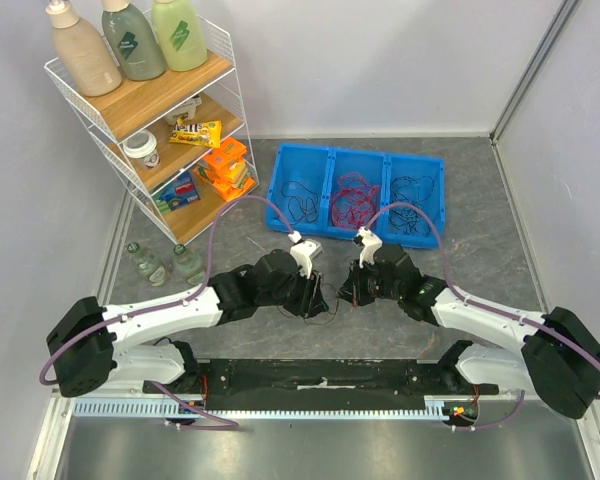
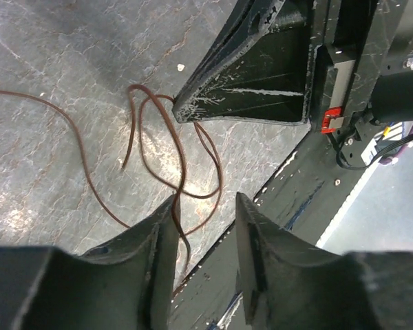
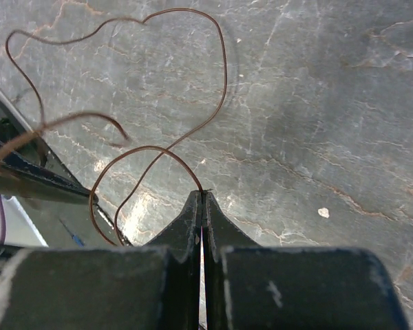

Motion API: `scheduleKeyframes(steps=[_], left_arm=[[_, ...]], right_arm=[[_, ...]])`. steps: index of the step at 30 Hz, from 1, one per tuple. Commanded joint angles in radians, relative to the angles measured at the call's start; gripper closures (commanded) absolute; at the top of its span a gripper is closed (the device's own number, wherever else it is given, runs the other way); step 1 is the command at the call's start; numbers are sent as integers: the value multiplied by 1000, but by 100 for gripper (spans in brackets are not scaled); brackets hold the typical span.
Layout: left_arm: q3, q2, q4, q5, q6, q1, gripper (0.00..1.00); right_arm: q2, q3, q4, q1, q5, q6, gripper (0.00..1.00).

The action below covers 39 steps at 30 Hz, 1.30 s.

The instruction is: Untangle the cables

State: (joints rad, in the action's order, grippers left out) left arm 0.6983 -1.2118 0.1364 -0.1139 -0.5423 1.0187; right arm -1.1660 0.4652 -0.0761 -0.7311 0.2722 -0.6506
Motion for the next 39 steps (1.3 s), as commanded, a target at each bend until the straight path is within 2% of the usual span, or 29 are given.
scheduleKeyframes(steps=[1,4,6,13,18,21,29,35,37,39], left_arm=[[4,30,-46,-24,-10,3,46],[3,87,-12,2,11,3,28],[-5,127,5,22,24,4,22],[-11,158,80,111,36,3,21],[-49,55,5,47,-4,4,12],[-80,-3,-63,25,-18,12,11],[-48,-127,-60,137,50,81,11],[-7,-251,-34,253,58,109,28],[21,-284,-3,305,59,135,37],[53,-293,35,377,53,165,53]], right_arm=[[28,-5,-18,-2,-73,-3,100],[31,-10,-10,-2,-84,-3,100],[25,-11,-17,-4,-76,-9,100],[-15,-17,-79,-4,-38,-49,99],[-70,-17,-132,-14,7,-76,99],[-95,-23,-154,-25,9,-95,97],[-144,-39,-215,-33,38,-129,96],[-138,-34,-215,-33,39,-124,96],[-135,-34,-211,-33,39,-119,96],[-133,-36,-205,-33,38,-115,95]])
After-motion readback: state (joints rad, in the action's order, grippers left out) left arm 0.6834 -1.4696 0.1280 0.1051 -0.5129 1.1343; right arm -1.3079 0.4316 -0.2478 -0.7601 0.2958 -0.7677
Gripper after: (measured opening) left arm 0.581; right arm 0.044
